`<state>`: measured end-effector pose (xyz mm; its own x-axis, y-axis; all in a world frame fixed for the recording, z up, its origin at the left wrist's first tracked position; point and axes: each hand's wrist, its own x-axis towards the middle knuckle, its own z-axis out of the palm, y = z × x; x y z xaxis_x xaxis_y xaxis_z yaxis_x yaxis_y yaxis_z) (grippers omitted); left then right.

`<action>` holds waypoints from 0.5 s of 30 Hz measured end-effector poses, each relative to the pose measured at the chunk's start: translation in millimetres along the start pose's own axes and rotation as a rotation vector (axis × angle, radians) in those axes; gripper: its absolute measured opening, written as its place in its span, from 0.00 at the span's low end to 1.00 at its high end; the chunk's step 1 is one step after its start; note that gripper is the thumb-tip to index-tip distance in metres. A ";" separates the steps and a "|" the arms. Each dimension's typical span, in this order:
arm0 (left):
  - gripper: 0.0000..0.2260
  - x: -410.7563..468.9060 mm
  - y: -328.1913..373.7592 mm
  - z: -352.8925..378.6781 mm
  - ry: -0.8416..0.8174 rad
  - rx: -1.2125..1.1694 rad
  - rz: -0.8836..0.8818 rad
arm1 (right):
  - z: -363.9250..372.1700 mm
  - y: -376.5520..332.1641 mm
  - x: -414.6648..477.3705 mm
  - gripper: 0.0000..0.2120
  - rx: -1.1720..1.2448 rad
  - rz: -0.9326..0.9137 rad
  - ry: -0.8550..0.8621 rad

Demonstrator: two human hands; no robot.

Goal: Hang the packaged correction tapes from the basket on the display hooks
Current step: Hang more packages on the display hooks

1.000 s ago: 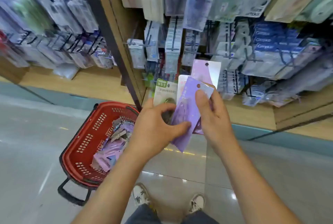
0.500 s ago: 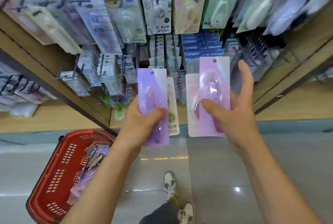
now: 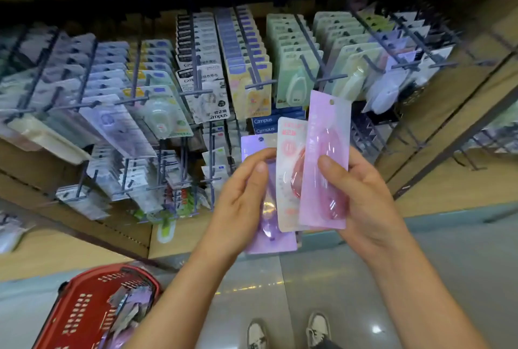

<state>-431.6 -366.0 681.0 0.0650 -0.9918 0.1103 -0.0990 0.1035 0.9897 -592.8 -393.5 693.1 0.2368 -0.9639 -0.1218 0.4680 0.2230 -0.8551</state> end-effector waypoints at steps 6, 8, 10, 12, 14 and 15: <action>0.12 17.5 20.5 16.6 0.014 -0.070 0.019 | -2.8 -18.2 16.6 0.28 -0.016 0.006 -0.075; 0.12 21.5 27.8 22.4 0.025 -0.031 0.064 | -5.9 -29.5 20.7 0.27 0.005 0.001 -0.108; 0.10 24.9 37.4 27.9 0.048 -0.016 0.102 | -7.6 -44.0 22.8 0.27 -0.015 -0.035 -0.163; 0.09 27.0 45.4 32.9 0.100 -0.032 0.110 | -9.4 -57.2 23.3 0.28 -0.070 -0.089 -0.206; 0.09 28.1 53.4 37.1 0.138 -0.033 0.144 | -10.8 -66.5 23.1 0.27 -0.127 -0.136 -0.234; 0.08 28.8 57.9 39.4 0.164 -0.014 0.180 | -11.4 -72.1 22.9 0.26 -0.147 -0.157 -0.250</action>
<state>-474.6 -391.5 738.0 0.2082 -0.9318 0.2975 -0.1097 0.2800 0.9537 -630.8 -433.3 746.2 0.3812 -0.9154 0.1291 0.3919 0.0336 -0.9194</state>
